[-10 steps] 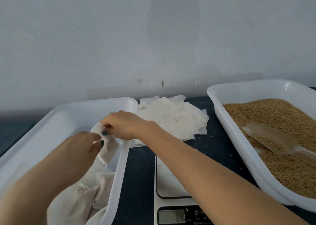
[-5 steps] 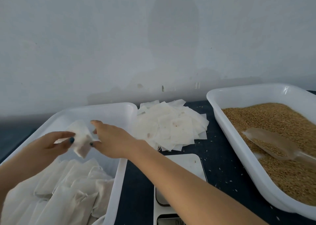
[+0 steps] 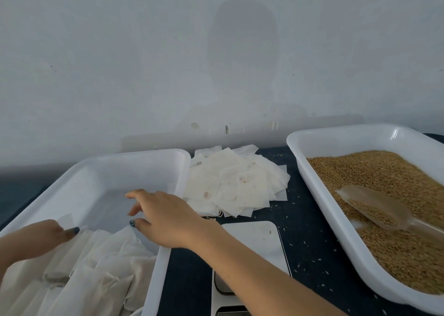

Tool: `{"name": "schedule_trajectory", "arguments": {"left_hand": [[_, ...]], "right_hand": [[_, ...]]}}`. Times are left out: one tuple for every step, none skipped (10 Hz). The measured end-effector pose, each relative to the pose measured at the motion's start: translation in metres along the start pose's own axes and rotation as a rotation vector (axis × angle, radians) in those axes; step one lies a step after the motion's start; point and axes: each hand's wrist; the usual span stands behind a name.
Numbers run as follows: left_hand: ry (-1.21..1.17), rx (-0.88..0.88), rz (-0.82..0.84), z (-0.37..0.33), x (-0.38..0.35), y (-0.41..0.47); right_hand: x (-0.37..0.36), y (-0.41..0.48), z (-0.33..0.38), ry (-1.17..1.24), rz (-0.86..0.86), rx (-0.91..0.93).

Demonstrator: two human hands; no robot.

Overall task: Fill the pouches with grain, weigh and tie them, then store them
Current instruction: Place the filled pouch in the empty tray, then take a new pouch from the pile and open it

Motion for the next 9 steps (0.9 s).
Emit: {"name": "schedule_trajectory", "arguments": {"left_hand": [[0.021,-0.051,-0.044,-0.011,0.0,-0.023],[0.086,-0.196,-0.183,-0.023,0.001,-0.051],[0.153,-0.432,-0.419,-0.073,-0.001,-0.141],[0.072,-0.862,-0.724,-0.141,-0.029,-0.239],[0.104,-1.171,-0.666,-0.194,-0.073,-0.277],[-0.003,-1.039,-0.335,-0.236,-0.115,-0.256],[0.008,-0.911,-0.184,-0.262,-0.141,-0.206],[-0.008,-0.814,-0.089,-0.278,-0.148,-0.161],[-0.023,-0.747,-0.052,-0.281,-0.148,-0.132]], "right_hand": [[0.003,-0.022,0.007,0.064,-0.037,0.027],[0.006,-0.054,0.014,0.077,-0.098,0.066],[0.015,-0.091,0.02,0.066,-0.163,0.112],[0.023,-0.122,0.007,0.031,-0.253,0.059],[0.031,-0.142,-0.029,0.125,-0.408,-0.124],[0.03,-0.155,-0.087,0.355,-0.628,-0.31],[0.016,-0.164,-0.141,0.407,-0.715,-0.545],[0.002,-0.164,-0.164,0.362,-0.678,-0.659],[-0.005,-0.159,-0.166,0.175,-0.599,-0.715]]}}
Point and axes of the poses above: each hand's wrist, its own y-axis towards the middle knuckle, its own x-axis out of the back of the hand, z = x × y, and after that the axes turned 14 degrees about z, right-handed
